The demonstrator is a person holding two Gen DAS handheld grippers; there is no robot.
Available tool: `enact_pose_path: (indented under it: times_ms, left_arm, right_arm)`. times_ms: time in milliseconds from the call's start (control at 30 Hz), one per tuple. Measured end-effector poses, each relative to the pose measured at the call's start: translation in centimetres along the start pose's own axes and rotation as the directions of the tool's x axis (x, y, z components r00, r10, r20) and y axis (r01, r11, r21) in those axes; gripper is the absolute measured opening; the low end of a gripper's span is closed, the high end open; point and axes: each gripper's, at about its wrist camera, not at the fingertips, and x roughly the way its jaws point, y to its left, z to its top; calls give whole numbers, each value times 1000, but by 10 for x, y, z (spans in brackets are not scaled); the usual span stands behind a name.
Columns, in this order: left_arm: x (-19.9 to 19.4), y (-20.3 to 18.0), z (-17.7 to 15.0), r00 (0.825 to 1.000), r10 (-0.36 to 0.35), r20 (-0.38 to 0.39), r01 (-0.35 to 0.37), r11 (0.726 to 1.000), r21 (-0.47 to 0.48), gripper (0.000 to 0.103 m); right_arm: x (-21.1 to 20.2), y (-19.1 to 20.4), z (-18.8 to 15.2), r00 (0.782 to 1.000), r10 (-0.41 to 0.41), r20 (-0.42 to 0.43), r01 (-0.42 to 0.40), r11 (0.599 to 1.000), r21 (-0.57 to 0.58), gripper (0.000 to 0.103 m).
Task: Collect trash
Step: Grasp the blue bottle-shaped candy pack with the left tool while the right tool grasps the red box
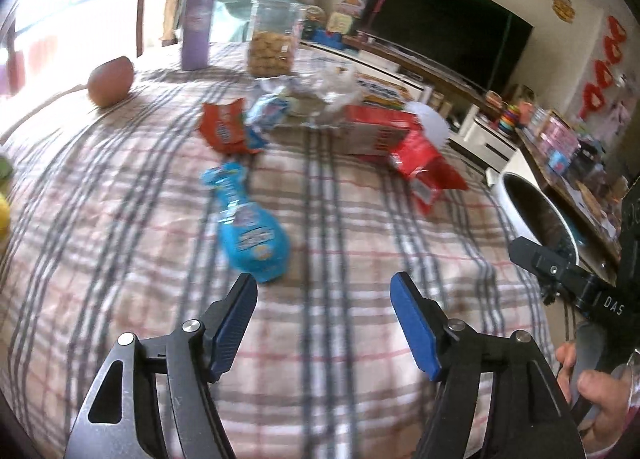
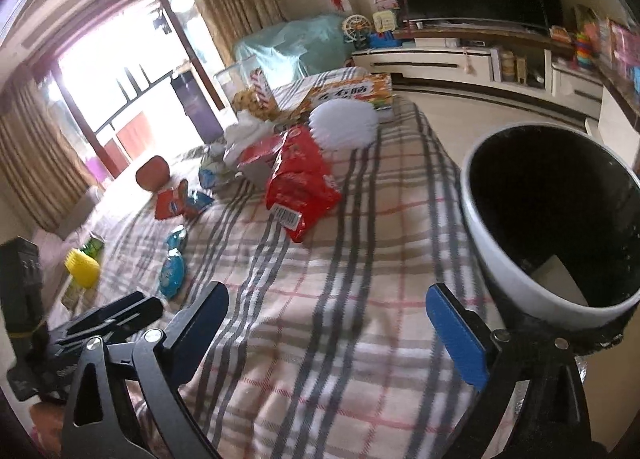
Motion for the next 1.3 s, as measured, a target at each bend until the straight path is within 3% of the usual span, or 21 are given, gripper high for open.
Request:
enact_pose_path:
  times_ms: [267, 867, 1000, 1033, 1067, 1167, 1267, 1300]
  left_arm:
    - [7, 24, 4, 999, 44, -20, -45, 997, -64, 69]
    - [63, 32, 34, 995, 71, -69, -78, 992, -103, 68]
    - [70, 26, 35, 994, 93, -52, -96, 993, -68, 62]
    - [72, 24, 35, 994, 93, -50, -96, 994, -57, 50]
    - [74, 23, 34, 994, 93, -49, -95, 995, -44, 48]
    - [74, 21, 32, 996, 81, -35, -82, 996, -27, 47]
    - [72, 20, 30, 998, 63, -29, -63, 998, -20, 46]
    - [70, 19, 29, 998, 55, -25, -55, 998, -17, 46]
  right_arm:
    - [25, 20, 10, 1000, 29, -13, -29, 998, -53, 100]
    - [79, 23, 52, 999, 28, -20, -30, 997, -71, 100]
    - [88, 23, 58, 999, 39, -24, -41, 997, -68, 99]
    - [90, 23, 59, 999, 39, -17, -40, 996, -74, 98]
    - [91, 24, 58, 999, 35, -9, -36, 996, -83, 91]
    - [98, 26, 54, 998, 55, -42, -58, 994, -89, 55]
    - [92, 27, 48, 998, 51, -23, -53, 993, -102, 45]
    - [89, 27, 47, 998, 50, -23, -52, 993, -104, 30]
